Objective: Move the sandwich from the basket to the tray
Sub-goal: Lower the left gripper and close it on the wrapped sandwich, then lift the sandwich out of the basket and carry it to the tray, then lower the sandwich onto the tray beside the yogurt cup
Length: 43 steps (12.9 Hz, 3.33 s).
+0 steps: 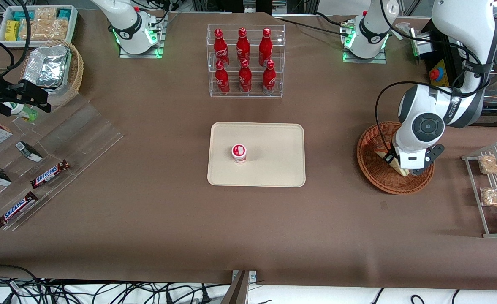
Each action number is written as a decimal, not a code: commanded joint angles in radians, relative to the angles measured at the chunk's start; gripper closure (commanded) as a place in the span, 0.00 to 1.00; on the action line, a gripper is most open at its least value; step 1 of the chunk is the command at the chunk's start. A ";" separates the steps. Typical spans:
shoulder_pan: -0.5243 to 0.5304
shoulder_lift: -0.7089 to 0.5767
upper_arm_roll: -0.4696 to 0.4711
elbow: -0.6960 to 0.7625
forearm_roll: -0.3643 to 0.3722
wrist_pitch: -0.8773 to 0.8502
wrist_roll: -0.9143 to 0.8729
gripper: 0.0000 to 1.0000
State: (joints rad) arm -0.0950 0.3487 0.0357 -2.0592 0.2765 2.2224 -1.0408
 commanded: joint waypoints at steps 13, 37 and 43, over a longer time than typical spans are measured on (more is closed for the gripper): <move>-0.003 -0.036 -0.206 0.435 -0.100 -0.539 0.240 0.58; -0.149 0.156 -0.502 0.260 -0.036 0.068 0.119 0.57; -0.166 0.213 -0.505 0.258 0.107 0.103 -0.010 0.57</move>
State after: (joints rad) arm -0.2579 0.5557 -0.4685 -1.8013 0.3462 2.3131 -1.0198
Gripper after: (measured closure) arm 0.573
